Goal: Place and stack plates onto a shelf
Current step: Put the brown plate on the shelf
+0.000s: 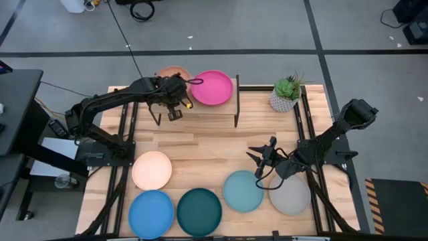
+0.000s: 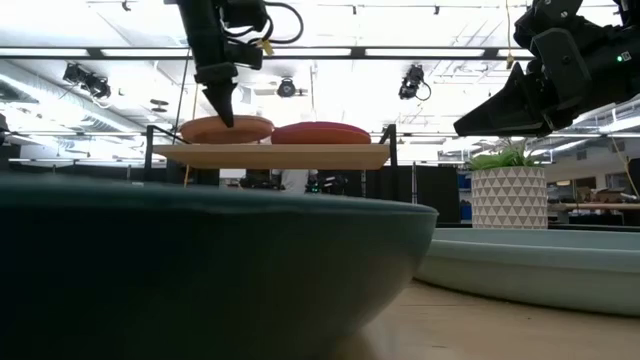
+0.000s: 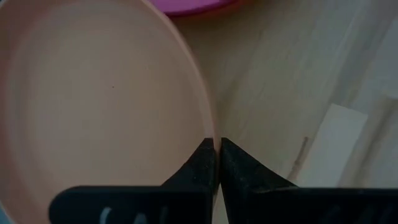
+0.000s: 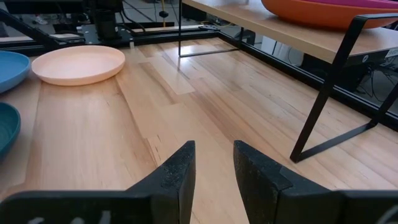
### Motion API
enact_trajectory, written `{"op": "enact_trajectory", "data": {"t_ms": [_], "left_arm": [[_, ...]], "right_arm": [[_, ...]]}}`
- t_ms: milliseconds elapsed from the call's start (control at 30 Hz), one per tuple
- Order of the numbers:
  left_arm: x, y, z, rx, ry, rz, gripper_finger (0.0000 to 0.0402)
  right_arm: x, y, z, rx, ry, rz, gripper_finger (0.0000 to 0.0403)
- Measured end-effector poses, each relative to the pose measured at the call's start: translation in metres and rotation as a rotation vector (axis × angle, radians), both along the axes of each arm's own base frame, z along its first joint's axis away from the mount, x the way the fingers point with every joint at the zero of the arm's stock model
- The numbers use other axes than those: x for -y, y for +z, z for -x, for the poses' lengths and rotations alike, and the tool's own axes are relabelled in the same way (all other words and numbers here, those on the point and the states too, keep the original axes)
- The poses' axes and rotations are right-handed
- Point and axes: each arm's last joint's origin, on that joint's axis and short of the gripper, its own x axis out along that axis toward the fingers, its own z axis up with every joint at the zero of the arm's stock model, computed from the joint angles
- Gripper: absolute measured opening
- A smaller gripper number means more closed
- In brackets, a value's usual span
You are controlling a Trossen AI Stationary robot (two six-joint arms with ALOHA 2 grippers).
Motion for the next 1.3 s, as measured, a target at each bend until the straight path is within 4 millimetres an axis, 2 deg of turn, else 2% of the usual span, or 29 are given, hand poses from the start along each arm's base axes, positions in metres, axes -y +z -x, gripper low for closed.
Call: {"op": "enact_trajectory", "data": {"t_ms": [500,600,733,900,1100,1300], "left_arm": [[0.005,-0.006,0.007,-0.107,0.033,0.029,0.0015],[0.005,-0.011,0.001,-0.108,0.014,0.07,0.0015],[0.002,-0.028,-0.01,-0.175,-0.004,0.106,0.0015],[0.004,-0.037,-0.023,-0.222,-0.065,0.037,0.0016],[0.014,-0.027,-0.029,-0.193,-0.135,0.085,0.0018],[0.015,-0.019,-0.028,-0.188,-0.115,0.114,0.0019]], "right_arm": [[0.0,0.001,0.0,0.007,-0.005,0.002,0.0116],[0.0,0.001,0.0,0.006,-0.004,0.006,0.0116],[0.0,0.002,-0.001,0.006,0.001,0.017,0.0116],[0.0,0.002,-0.001,0.004,0.002,0.022,0.0116],[0.0,0.002,-0.001,0.003,0.003,0.022,0.0116],[0.0,0.002,-0.001,0.003,0.008,0.018,0.0116]]}}
